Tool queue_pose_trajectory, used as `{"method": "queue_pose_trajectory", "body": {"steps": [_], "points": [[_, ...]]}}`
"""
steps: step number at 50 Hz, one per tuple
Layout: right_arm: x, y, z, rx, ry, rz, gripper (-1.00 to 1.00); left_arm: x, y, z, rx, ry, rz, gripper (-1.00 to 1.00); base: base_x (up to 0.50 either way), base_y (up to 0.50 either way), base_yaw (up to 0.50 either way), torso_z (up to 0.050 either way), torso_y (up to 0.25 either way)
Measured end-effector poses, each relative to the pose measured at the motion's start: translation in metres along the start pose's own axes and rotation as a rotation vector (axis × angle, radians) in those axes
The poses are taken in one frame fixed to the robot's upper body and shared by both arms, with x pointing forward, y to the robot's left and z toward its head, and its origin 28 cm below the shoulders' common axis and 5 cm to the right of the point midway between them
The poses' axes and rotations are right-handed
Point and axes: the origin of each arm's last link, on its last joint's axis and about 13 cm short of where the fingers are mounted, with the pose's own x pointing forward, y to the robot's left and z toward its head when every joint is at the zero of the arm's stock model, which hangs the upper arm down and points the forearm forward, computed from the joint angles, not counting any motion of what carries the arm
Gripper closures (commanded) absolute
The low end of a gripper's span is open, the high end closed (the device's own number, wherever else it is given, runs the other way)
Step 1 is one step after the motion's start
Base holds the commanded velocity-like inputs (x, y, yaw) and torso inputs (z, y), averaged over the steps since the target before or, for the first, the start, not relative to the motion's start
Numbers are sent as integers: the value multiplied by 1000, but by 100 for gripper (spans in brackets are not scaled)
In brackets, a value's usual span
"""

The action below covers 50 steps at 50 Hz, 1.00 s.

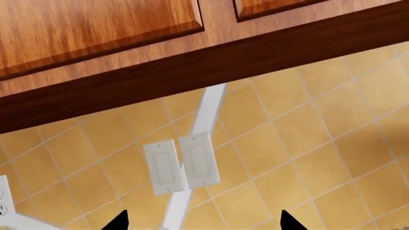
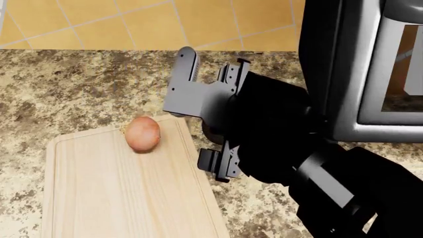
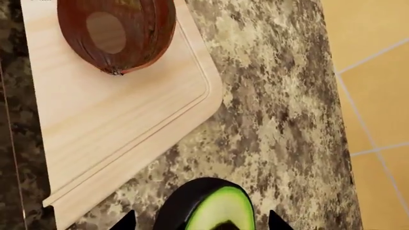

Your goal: Place the avocado, onion, tomato and bell pepper on the cutting board.

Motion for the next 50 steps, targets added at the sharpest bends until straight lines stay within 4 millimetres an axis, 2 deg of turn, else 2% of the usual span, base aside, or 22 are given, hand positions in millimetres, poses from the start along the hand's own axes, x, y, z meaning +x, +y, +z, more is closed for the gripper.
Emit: {"method": "queue_pose_trajectory", "body": {"steps": [9,10,24,38,50], "points": [[1,-1,-3,25,-7,9,-100,0,0,0,-1,0,1,-100,1,0,0,0,0],[1,-1,-3,28,-7,10,100,0,0,0,-1,-1,1,-100,12,0,0,0,0],[-3,0,-4,34,6,-6,100,-1,1,2,-2,-7,2,-100,0,0,0,0,0],[-37,-7,6,-19,1,-18,100,-3,1,5,-7,-18,3,-100,0,0,0,0,0],[-58,-2,22,-83,-46,1,100,-3,1,8,-8,-24,1,-100,0,0,0,0,0]]}}
